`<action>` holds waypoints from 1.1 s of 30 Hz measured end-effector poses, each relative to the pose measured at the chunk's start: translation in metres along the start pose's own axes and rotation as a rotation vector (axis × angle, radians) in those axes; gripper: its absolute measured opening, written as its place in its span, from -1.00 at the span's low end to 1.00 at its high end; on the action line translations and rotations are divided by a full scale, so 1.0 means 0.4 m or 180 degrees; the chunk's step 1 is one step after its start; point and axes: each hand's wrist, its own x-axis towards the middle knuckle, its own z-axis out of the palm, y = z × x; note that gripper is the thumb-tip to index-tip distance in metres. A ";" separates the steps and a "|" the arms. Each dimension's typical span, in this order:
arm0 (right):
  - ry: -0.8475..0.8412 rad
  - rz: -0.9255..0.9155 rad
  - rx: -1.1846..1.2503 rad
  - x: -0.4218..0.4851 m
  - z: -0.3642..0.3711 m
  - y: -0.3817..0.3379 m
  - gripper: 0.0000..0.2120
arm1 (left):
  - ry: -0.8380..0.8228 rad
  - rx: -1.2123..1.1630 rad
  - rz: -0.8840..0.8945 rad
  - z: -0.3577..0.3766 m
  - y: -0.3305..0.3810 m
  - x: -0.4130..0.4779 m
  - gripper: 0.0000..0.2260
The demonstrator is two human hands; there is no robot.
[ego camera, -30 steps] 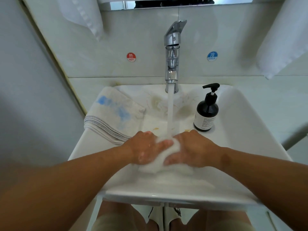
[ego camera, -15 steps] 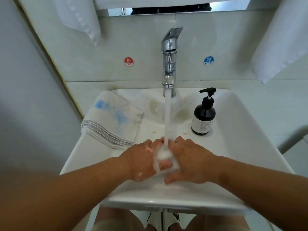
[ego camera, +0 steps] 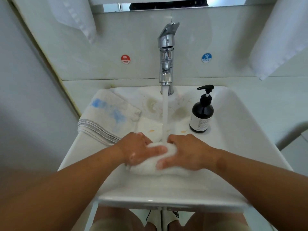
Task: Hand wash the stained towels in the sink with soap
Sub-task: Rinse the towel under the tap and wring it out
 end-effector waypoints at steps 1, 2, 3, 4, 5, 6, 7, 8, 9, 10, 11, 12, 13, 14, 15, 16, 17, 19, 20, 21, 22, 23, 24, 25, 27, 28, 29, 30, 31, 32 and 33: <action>0.0172 0.0021 -0.0244 -0.002 -0.005 -0.003 -0.09 | 0.0296 0.0087 0.0042 -0.004 -0.007 0.003 -0.46; 0.0288 -0.0013 -0.0472 -0.006 -0.009 -0.002 -0.09 | 0.0512 0.0014 0.0101 -0.003 -0.008 0.002 -0.52; 0.0290 -0.0120 -0.0589 -0.013 -0.013 0.000 -0.13 | 0.0527 -0.0065 0.0154 -0.005 -0.005 -0.007 -0.54; 0.0167 -0.0277 -0.0599 -0.022 -0.013 0.002 -0.16 | 0.0364 -0.0066 0.0289 -0.002 -0.002 -0.015 -0.50; -0.0011 -0.0408 -0.0580 -0.031 -0.010 0.003 -0.15 | 0.0112 -0.0074 0.0424 0.008 0.002 -0.022 -0.40; -0.0165 -0.0454 -0.0609 -0.039 -0.002 0.001 -0.09 | -0.0060 -0.0006 0.0496 0.020 0.009 -0.028 -0.29; -0.0257 -0.0433 -0.0733 -0.043 0.008 -0.001 0.00 | -0.0182 0.0074 0.0487 0.031 0.021 -0.036 -0.23; -0.0266 -0.0394 -0.0891 -0.043 0.018 -0.006 0.06 | -0.0234 0.0359 0.0544 0.042 0.025 -0.038 -0.27; -0.0231 -0.0363 -0.1008 -0.041 0.028 -0.010 0.08 | -0.0292 0.0827 0.0605 0.048 0.030 -0.037 -0.39; -0.0178 -0.0353 -0.1059 -0.037 0.032 -0.013 0.06 | -0.0257 0.1044 0.0581 0.053 0.036 -0.036 -0.53; -0.0138 -0.0354 -0.1076 -0.031 0.032 -0.012 0.00 | -0.0176 0.1205 0.0600 0.059 0.031 -0.028 -0.61; -0.0130 -0.0342 -0.1111 -0.026 0.028 -0.013 -0.07 | -0.0113 0.1278 0.0568 0.067 0.027 -0.020 -0.64; -0.0144 -0.0312 -0.1183 -0.021 0.023 -0.015 -0.11 | -0.0043 0.1239 0.0485 0.072 0.023 -0.011 -0.64; -0.0139 -0.0285 -0.1251 -0.014 0.021 -0.015 -0.12 | 0.0058 0.1106 0.0410 0.073 0.018 -0.006 -0.62; -0.0096 -0.0243 -0.1245 -0.006 0.022 -0.013 -0.11 | 0.0109 0.0887 0.0353 0.071 0.020 -0.004 -0.58; -0.0035 -0.0200 -0.1170 0.001 0.023 -0.010 -0.11 | 0.0118 0.0615 0.0273 0.064 0.026 -0.004 -0.54; 0.0033 -0.0170 -0.1028 0.006 0.023 -0.008 -0.13 | 0.0123 0.0429 0.0152 0.053 0.039 -0.009 -0.51; 0.0180 -0.0119 -0.0740 0.012 0.022 0.000 -0.22 | 0.0152 0.0691 0.0251 0.038 0.046 0.000 -0.52; 0.0209 -0.0149 -0.0618 0.011 0.020 0.002 -0.29 | 0.0129 0.0919 0.0310 0.033 0.054 0.001 -0.54; 0.0193 -0.0191 -0.0458 0.007 0.018 0.004 -0.32 | 0.0060 0.0996 0.0354 0.035 0.049 0.008 -0.57; 0.0108 -0.0195 -0.0215 0.003 0.018 0.007 -0.35 | -0.0125 0.0942 0.0307 0.036 0.042 0.011 -0.58; -0.0055 -0.0143 0.0084 -0.002 0.016 0.008 -0.34 | -0.0349 0.0775 0.0208 0.039 0.036 0.013 -0.54; -0.0234 -0.0040 0.0290 -0.007 0.014 0.009 -0.29 | -0.0557 0.0405 0.0067 0.039 0.032 0.011 -0.46; -0.0323 0.0027 0.0342 -0.011 0.012 0.008 -0.19 | -0.0613 0.0146 0.0038 0.037 0.030 0.007 -0.38; -0.0191 0.0099 -0.0059 -0.012 0.008 -0.002 -0.05 | -0.0355 0.0241 0.0123 0.022 0.027 0.002 -0.27; -0.0039 0.0154 -0.0381 -0.016 0.005 -0.012 -0.03 | -0.0115 0.0374 0.0116 0.013 0.021 0.002 -0.28; 0.0084 0.0188 -0.0655 -0.023 0.002 -0.020 -0.04 | 0.0064 0.0321 0.0209 0.008 0.014 0.003 -0.36; 0.0145 0.0165 -0.0775 -0.027 0.004 -0.020 -0.06 | 0.0060 0.0144 0.0334 0.003 0.012 -0.003 -0.47; 0.0119 0.0073 -0.0729 -0.033 0.007 -0.021 -0.10 | -0.0095 0.0000 0.0478 0.002 0.009 -0.011 -0.52; 0.0021 -0.0044 -0.0608 -0.038 0.014 -0.019 -0.14 | -0.0301 -0.0056 0.0553 0.008 0.007 -0.020 -0.50; -0.0081 -0.0194 -0.0519 -0.046 0.017 -0.020 -0.18 | -0.0459 0.0025 0.0516 0.018 0.010 -0.032 -0.43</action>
